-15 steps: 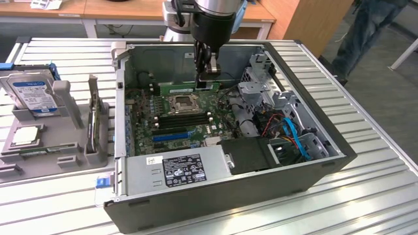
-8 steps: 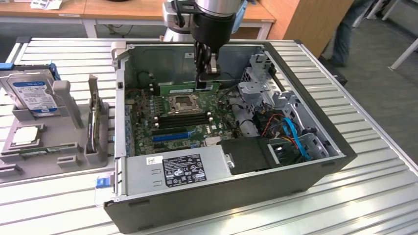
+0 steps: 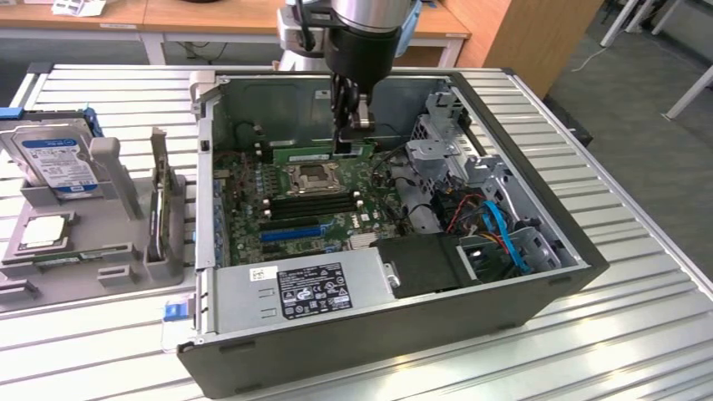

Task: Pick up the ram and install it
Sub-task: 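Press down the ram until it locks into place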

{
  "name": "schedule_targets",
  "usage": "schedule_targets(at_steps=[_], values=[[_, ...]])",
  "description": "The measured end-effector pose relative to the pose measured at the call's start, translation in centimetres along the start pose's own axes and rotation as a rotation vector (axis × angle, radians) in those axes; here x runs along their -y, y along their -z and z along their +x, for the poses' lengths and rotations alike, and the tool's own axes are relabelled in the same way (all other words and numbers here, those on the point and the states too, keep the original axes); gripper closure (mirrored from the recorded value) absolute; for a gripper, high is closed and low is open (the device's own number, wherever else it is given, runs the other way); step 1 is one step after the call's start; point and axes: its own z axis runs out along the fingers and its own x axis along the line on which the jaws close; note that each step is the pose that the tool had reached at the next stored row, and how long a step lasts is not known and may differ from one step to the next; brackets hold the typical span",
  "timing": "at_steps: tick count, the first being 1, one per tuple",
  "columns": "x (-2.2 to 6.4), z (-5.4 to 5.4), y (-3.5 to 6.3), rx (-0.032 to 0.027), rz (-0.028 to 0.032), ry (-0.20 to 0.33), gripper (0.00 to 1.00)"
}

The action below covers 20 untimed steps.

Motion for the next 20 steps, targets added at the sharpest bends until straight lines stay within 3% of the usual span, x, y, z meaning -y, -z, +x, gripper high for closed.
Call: schedule_targets(at_steps=[20], values=[[0.03, 0.01, -1.01, 0.0, 0.0, 0.0, 0.88]])
